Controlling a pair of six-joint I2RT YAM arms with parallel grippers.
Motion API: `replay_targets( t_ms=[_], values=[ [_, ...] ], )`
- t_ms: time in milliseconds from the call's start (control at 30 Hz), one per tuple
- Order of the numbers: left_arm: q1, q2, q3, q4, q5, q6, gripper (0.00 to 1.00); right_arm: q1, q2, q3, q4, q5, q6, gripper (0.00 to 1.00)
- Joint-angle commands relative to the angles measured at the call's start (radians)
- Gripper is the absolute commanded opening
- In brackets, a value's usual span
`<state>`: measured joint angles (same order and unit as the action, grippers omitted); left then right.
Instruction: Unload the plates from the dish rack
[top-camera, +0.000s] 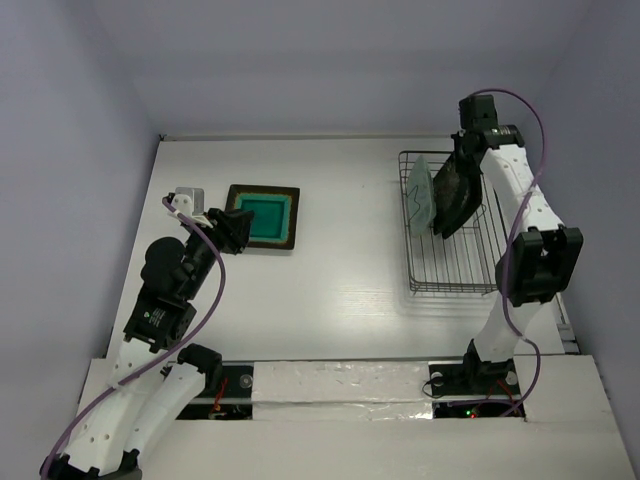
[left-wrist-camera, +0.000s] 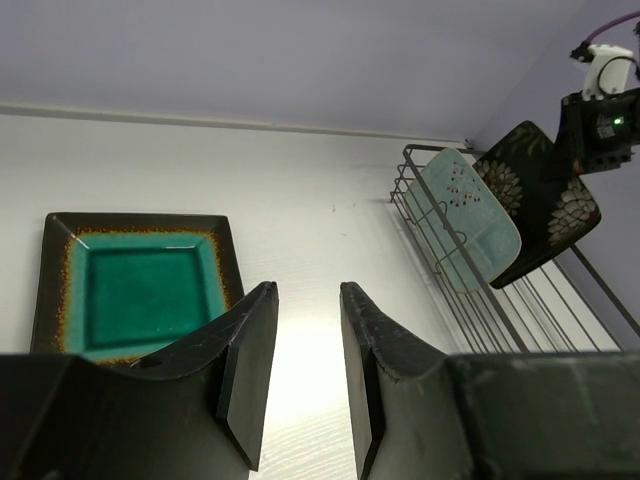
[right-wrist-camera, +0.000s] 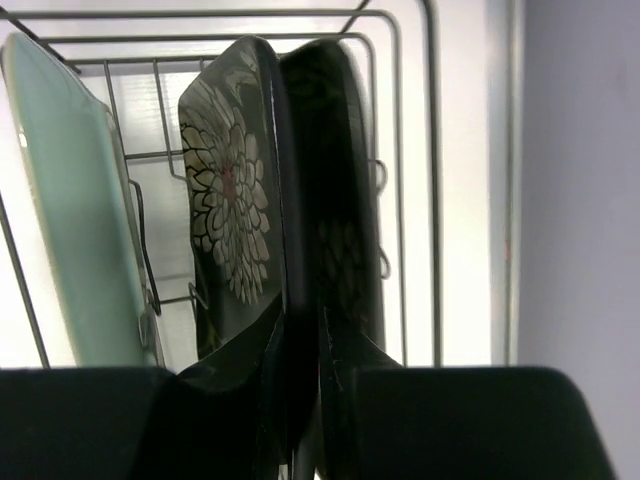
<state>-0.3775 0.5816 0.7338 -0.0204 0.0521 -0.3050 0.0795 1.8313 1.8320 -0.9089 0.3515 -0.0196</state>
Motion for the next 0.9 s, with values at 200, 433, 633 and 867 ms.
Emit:
replay_targets(
  t_ms=[200,433,633,867],
  values=[
    [0.006,0.003,0.003,0.04,0.012,0.004,0.29,0.035,-0.25,0.205,0.03,0.118,-0.002,0.0],
    [0.006,0.001,0.004,0.04,0.012,0.004,0.29,0.129,-0.351,0.297,-0.009,0.188,0.064,0.0],
    [0.015,-0.005,0.003,0.04,0.014,0.0,0.29,0.291,-0.443,0.098,0.282,-0.014,0.243,0.0],
    [0.025,-0.019,0.001,0.039,0.009,0.0,0.31,0.434,-0.368,-0.233,0.799,-0.235,0.584,0.0]
  ],
)
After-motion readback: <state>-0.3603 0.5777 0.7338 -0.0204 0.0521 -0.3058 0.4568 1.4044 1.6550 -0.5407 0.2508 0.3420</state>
